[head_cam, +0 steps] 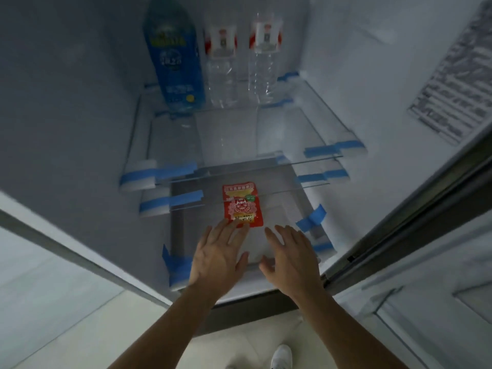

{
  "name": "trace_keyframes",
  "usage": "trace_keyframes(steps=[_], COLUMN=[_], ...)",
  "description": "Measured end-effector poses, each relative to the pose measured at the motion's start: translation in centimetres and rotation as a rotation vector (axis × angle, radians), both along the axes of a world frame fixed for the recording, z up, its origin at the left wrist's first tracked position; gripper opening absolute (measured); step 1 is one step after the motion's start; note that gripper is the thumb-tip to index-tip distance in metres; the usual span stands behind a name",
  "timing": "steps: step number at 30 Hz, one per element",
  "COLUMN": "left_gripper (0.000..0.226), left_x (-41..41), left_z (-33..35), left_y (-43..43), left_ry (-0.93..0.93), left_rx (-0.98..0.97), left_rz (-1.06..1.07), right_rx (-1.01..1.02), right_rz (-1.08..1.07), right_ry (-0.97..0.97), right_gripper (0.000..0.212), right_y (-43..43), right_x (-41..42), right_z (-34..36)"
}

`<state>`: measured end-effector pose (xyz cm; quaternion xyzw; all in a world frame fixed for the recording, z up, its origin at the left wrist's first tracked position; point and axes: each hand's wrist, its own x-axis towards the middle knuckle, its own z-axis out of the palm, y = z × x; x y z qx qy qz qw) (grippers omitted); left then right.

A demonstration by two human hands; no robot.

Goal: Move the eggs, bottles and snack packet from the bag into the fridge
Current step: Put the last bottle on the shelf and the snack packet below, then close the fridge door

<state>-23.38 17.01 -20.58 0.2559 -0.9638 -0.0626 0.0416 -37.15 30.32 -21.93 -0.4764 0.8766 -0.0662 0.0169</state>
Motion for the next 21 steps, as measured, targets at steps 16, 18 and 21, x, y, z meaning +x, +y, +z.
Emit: trace_keyframes(steps=[16, 18, 21], left_gripper=[0.06, 0.06, 0.059], left_x=[1.2, 0.5, -0.8], left_z=[6.5, 6.8, 7.3], left_y=[5.7, 7.4, 10.8], left_ry=[0.212, 0.26, 0.285], left_rx=[-0.1, -0.127, -0.099], left_rz=[-0.208, -0.288, -0.375], right_rx=[-0.33, -0.339, -0.356], right_rz=[-0.121, -0.168, -0.261], right_ry=[0.239, 0.272, 0.309], right_gripper=[0.059, 0.058, 0.057], right_y=[8.3, 10.4, 14.5], right_x=[3.7, 3.7, 3.9], right_z=[7.1, 7.5, 8.1])
